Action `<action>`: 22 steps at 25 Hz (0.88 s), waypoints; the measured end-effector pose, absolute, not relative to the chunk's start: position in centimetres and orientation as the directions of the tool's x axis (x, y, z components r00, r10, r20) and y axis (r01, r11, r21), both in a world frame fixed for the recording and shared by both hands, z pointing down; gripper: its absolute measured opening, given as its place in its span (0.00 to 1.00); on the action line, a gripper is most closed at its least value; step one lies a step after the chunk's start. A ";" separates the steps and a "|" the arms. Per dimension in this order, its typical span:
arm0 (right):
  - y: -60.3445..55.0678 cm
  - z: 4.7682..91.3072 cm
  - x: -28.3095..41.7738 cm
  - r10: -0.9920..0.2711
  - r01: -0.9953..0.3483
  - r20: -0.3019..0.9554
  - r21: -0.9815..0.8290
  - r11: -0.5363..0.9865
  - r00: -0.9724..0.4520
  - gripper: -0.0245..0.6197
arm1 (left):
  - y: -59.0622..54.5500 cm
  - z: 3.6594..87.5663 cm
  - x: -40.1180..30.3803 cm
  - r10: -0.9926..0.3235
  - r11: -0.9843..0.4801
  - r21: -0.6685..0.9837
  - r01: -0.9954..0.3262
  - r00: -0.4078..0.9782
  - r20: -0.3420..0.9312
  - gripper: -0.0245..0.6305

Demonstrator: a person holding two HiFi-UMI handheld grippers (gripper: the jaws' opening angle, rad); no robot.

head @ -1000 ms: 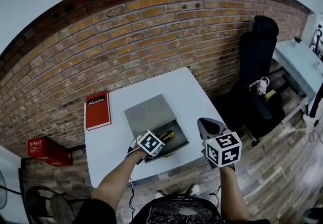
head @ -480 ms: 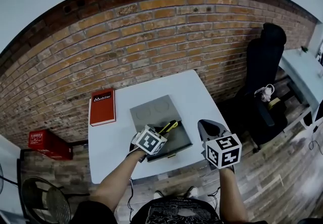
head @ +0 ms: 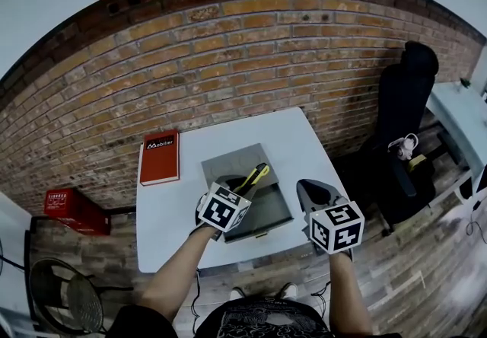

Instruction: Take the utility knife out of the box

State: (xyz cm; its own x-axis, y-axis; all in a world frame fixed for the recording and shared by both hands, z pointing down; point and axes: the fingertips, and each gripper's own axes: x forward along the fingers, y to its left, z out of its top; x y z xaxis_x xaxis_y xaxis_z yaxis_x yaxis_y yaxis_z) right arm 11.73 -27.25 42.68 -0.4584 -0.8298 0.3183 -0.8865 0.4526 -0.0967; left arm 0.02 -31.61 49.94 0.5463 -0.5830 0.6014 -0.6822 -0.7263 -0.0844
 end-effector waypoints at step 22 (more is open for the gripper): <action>-28.2 37.8 10.9 -0.854 -0.875 0.195 -0.075 0.478 -0.483 0.07 | -31.3 38.2 -4.1 -0.834 -0.519 -0.048 -0.853 0.494 0.246 0.23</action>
